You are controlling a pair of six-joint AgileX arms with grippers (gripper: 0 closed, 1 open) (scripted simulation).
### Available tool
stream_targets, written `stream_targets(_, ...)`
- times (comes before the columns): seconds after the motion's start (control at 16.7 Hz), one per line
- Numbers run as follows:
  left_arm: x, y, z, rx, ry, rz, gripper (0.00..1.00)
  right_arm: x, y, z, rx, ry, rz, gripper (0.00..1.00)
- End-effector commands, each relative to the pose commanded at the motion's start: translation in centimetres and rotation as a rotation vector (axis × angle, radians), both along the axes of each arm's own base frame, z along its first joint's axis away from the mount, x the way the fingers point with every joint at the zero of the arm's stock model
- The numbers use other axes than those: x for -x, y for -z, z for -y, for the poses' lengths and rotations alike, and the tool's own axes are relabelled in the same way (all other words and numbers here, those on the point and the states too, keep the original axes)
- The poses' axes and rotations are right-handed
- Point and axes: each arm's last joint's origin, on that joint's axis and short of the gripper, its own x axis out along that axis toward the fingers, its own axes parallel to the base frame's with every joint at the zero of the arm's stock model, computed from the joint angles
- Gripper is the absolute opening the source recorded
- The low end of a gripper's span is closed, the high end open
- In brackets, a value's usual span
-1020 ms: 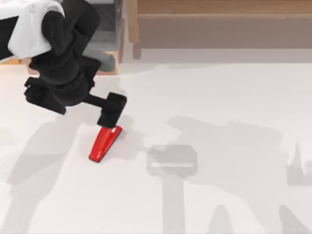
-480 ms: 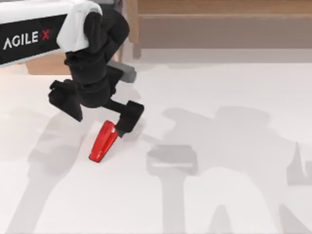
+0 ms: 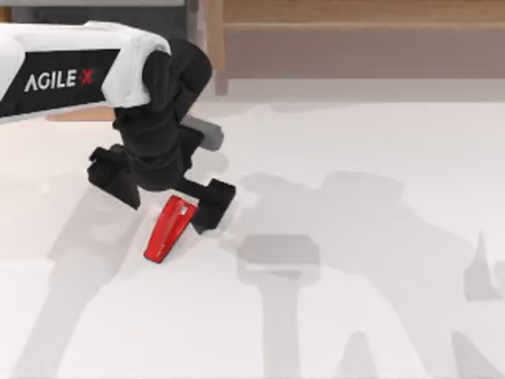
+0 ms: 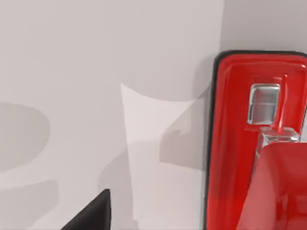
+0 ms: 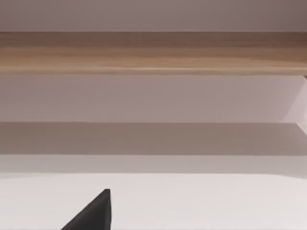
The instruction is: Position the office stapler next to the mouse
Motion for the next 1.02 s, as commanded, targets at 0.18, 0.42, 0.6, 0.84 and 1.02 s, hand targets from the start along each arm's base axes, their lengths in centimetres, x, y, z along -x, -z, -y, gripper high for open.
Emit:
stream_targets(0.18,0.15,1.57,-0.03,-0.006,0.001,-0.013,1.0,0.0,0.0,0.0,0.0,0.0,0.0,1.0)
stream_targets(0.42,0.15,1.57,-0.03,-0.006,0.001,-0.013,0.92,0.0,0.0,0.0,0.0,0.0,0.0,1.0)
stream_targets(0.6,0.15,1.57,-0.03,-0.006,0.001,-0.013,0.7,0.0,0.0,0.0,0.0,0.0,0.0,1.0)
stream_targets(0.84,0.15,1.57,-0.03,-0.006,0.001,-0.013,0.4,0.0,0.0,0.0,0.0,0.0,0.0,1.0)
stream_targets(1.02,0.15,1.57,-0.03,-0.006,0.001,-0.013,0.17,0.0,0.0,0.0,0.0,0.0,0.0,1.0)
